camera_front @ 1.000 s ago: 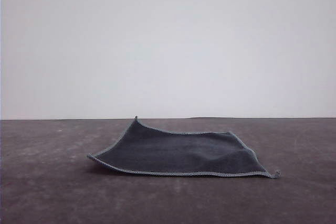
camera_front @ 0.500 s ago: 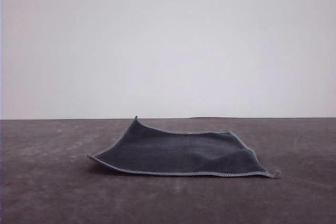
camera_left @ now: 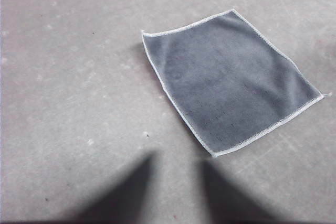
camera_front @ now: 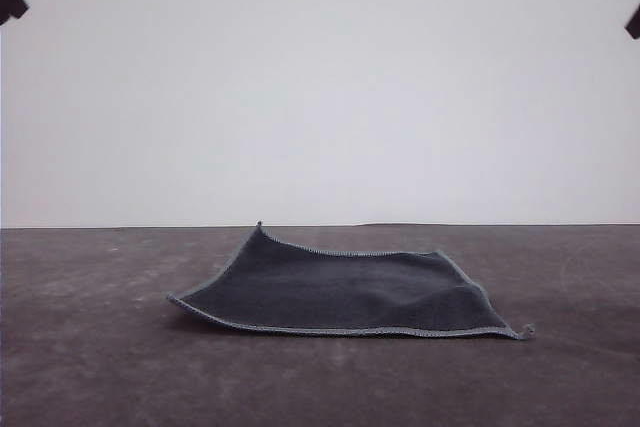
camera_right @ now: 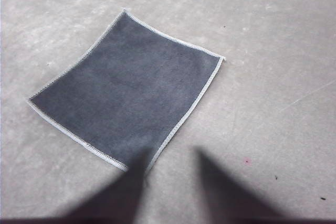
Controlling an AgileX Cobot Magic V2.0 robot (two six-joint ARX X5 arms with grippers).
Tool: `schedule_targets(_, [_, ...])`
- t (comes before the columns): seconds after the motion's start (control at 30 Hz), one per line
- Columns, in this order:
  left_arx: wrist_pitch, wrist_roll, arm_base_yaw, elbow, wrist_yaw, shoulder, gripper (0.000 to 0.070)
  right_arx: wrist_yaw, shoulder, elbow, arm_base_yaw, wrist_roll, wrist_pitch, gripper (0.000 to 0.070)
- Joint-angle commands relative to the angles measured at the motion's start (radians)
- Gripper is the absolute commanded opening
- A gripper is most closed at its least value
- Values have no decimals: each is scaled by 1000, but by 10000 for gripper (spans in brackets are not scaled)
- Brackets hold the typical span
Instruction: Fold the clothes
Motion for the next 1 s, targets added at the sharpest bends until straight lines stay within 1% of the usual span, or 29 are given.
schedule_targets(0.0, [6, -31, -4, 17, 0, 1, 474, -1, 2, 17, 5, -13, 10, 416])
schedule_targets(0.1, [5, -70, -4, 17, 0, -4, 473, -1, 2, 17, 5, -13, 10, 416])
schedule_targets(0.23, [5, -79, -4, 17, 0, -9, 472, -1, 2, 17, 6, -11, 9, 415])
schedule_targets(0.27, [1, -114, -4, 17, 0, -9, 467, -1, 2, 17, 5, 9, 9, 413])
schedule_targets(0.33, [-1, -195, -5, 17, 0, -9, 423, 0, 2, 17, 5, 62, 10, 412])
schedule_targets(0.37, [-2, -233, -5, 17, 0, -6, 402, -1, 3, 17, 5, 107, 9, 412])
schedule_targets(0.43, [-9, -289, -4, 17, 1, 3, 394, -1, 7, 17, 5, 192, 6, 412])
schedule_targets(0.5, [-29, -318, -3, 20, 1, 22, 395, -5, 23, 17, 5, 289, 5, 412])
schedule_targets(0.57, [-59, -342, -2, 26, 2, 52, 395, -19, 46, 17, 3, 371, 6, 412])
schedule_targets(0.63, [-86, -364, -2, 32, 21, 90, 395, -47, 77, 17, 3, 428, 6, 412])
schedule_targets(0.7, [-88, -381, -1, 32, 69, 136, 395, -73, 121, 17, 3, 453, 6, 412])
schedule_targets(0.8, [-64, -402, -1, 32, 134, 213, 395, -87, 196, 17, 3, 459, 11, 412])
schedule_targets(0.9, [-15, -419, -1, 32, 184, 299, 395, -110, 288, 17, 1, 460, 39, 412])
schedule_targets(0.97, [35, -420, -1, 32, 203, 360, 395, -135, 356, 17, -3, 461, 85, 412])
